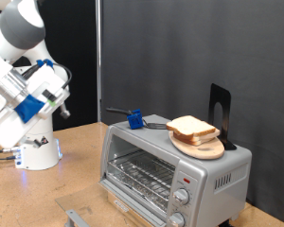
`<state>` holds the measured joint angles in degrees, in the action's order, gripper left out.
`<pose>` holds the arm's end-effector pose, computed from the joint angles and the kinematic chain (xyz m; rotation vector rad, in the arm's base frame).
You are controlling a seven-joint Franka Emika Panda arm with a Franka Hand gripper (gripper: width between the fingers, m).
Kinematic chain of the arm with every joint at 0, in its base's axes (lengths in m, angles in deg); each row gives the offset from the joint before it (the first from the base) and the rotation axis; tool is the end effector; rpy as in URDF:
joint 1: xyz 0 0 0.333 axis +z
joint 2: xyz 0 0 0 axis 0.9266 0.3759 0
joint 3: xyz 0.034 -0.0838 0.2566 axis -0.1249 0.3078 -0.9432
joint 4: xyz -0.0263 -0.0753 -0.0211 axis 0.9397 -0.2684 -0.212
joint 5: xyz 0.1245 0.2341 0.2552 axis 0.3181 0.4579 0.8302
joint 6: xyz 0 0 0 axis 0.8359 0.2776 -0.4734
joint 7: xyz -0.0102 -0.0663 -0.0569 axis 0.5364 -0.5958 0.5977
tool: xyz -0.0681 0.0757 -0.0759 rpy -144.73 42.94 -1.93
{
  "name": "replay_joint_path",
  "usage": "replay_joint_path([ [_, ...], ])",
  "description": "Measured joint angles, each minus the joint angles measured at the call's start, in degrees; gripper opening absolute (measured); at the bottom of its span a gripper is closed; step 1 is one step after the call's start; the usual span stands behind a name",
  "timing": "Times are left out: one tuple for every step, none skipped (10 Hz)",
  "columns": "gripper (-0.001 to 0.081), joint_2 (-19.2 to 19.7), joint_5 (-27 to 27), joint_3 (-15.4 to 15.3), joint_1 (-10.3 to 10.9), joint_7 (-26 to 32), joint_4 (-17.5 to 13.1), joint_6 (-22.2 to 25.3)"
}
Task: Make a piece of toast with the oven
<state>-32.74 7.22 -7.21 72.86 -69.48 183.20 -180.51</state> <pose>0.4190 -0.1533 0.3615 -2.1222 0.9887 0.0416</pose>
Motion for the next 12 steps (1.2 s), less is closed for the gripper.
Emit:
replay_joint_path([
  [0.0808, -1.4, 1.6, -0.4, 0.5, 0.2, -0.2, 2.0],
  [0.0808, -3.2, 2.3, -1.0, 1.0, 1.1, -0.2, 2.7],
  [0.0808, -5.2, 2.7, -2.1, 1.4, 3.1, 0.1, 1.8],
  [0.0808, -7.4, 2.7, -3.7, 1.6, 5.7, 0.8, -0.7],
  [0.0808, -9.7, 2.0, -5.9, 1.7, 9.2, 1.9, -4.6],
  [0.0808, -12.0, 0.4, -8.1, 1.8, 12.2, 3.0, -7.8],
  [0.0808, -13.9, -2.4, -10.3, 1.9, 14.5, 3.7, -9.8],
  [0.0808, -15.7, -5.0, -11.9, 1.7, 16.9, 4.8, -11.7],
  [0.0808, -15.5, -4.0, -11.6, 1.7, 15.3, 4.8, -11.3],
  [0.0808, -15.4, -2.3, -11.4, 2.1, 16.2, 4.9, -10.6],
  [0.0808, -15.8, -2.0, -11.9, 2.9, 17.1, 4.9, -9.5],
  [0.0808, -16.4, -2.6, -13.3, 3.6, 17.3, 4.9, -8.7],
])
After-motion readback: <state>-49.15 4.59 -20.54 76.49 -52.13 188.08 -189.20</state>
